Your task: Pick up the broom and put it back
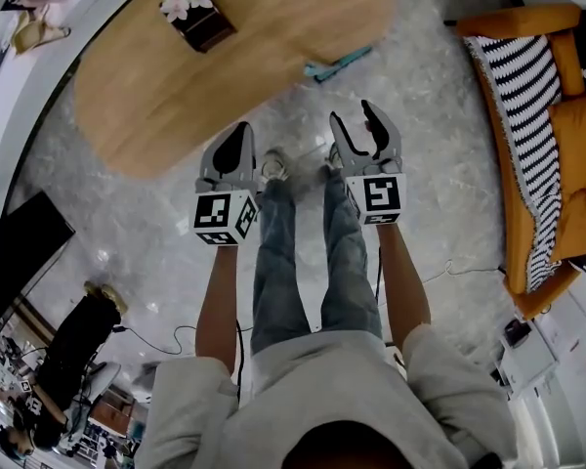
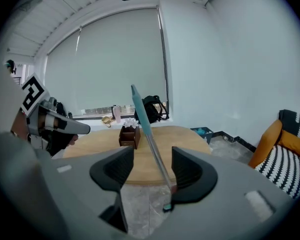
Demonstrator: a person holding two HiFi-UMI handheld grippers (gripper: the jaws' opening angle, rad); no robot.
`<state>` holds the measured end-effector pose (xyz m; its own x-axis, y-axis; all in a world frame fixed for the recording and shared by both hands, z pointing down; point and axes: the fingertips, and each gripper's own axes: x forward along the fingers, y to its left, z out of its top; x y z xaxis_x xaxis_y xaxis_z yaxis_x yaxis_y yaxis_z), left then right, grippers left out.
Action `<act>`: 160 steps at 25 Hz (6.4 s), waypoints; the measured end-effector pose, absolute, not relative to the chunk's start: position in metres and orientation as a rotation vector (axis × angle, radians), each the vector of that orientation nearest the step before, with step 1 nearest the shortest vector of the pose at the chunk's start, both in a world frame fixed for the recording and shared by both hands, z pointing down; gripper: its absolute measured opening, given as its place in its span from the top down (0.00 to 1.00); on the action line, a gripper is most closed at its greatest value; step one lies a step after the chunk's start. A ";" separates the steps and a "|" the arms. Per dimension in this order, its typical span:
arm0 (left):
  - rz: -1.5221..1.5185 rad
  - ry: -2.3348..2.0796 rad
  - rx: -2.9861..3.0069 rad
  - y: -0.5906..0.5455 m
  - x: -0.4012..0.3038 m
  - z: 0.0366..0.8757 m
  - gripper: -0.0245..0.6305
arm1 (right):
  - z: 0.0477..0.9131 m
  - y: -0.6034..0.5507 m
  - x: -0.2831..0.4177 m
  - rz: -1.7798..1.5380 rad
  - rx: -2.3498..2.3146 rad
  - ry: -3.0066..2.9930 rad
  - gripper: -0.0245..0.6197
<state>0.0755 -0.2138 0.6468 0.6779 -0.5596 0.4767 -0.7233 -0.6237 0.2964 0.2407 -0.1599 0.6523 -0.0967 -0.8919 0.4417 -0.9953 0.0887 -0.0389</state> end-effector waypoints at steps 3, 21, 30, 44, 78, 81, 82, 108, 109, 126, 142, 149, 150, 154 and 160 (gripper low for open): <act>0.479 -0.990 2.420 -0.214 0.074 0.650 0.96 | 0.658 -0.164 0.235 0.482 1.845 -2.071 0.54; 0.498 -0.966 2.376 -0.218 0.072 0.672 0.96 | 0.707 -0.236 0.223 0.496 1.765 -2.071 0.51; 0.500 -0.957 2.365 -0.214 0.073 0.675 0.96 | 0.730 -0.254 0.227 0.472 1.723 -2.013 0.66; 0.509 -0.948 2.367 -0.213 0.074 0.674 0.96 | 0.724 -0.241 0.256 0.374 1.750 -1.917 0.82; 0.380 -0.975 2.555 -0.236 0.134 0.536 0.96 | 0.568 -0.160 0.368 0.446 2.066 -1.809 0.82; 0.353 -0.992 2.579 -0.244 0.134 0.509 0.96 | 0.535 -0.159 0.373 0.411 2.091 -1.811 0.82; 0.346 -0.995 2.586 -0.246 0.134 0.499 0.96 | 0.524 -0.158 0.374 0.404 2.097 -1.811 0.82; 0.165 -1.231 2.712 -0.251 0.095 0.296 0.96 | 0.320 -0.138 0.413 0.197 2.161 -1.856 0.82; 0.159 -1.246 2.713 -0.251 0.093 0.292 0.96 | 0.318 -0.139 0.414 0.190 2.163 -1.860 0.82; 0.187 -1.607 2.512 -0.200 0.032 0.292 0.96 | 0.348 -0.160 0.360 0.213 1.827 -2.134 0.82; 0.116 -1.809 2.342 -0.165 -0.107 0.298 0.96 | 0.369 -0.180 0.226 0.194 1.615 -2.234 0.82; 0.104 -1.795 2.332 -0.159 -0.202 0.305 0.96 | 0.372 -0.169 0.141 0.151 1.598 -2.172 0.82; 0.101 -1.789 2.334 -0.159 -0.213 0.305 0.96 | 0.372 -0.168 0.129 0.148 1.597 -2.164 0.82; 0.096 -1.757 2.351 -0.159 -0.254 0.306 0.96 | 0.372 -0.163 0.082 0.147 1.603 -2.152 0.82; 0.095 -1.689 2.373 -0.151 -0.301 0.313 0.96 | 0.374 -0.141 0.019 0.166 1.599 -2.145 0.82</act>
<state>-0.3008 -0.1507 0.3130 0.3347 -0.9244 0.1830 -0.9391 -0.3110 0.1463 0.0189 -0.1410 0.3736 -0.2214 -0.8772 0.4260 -0.9323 0.3186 0.1714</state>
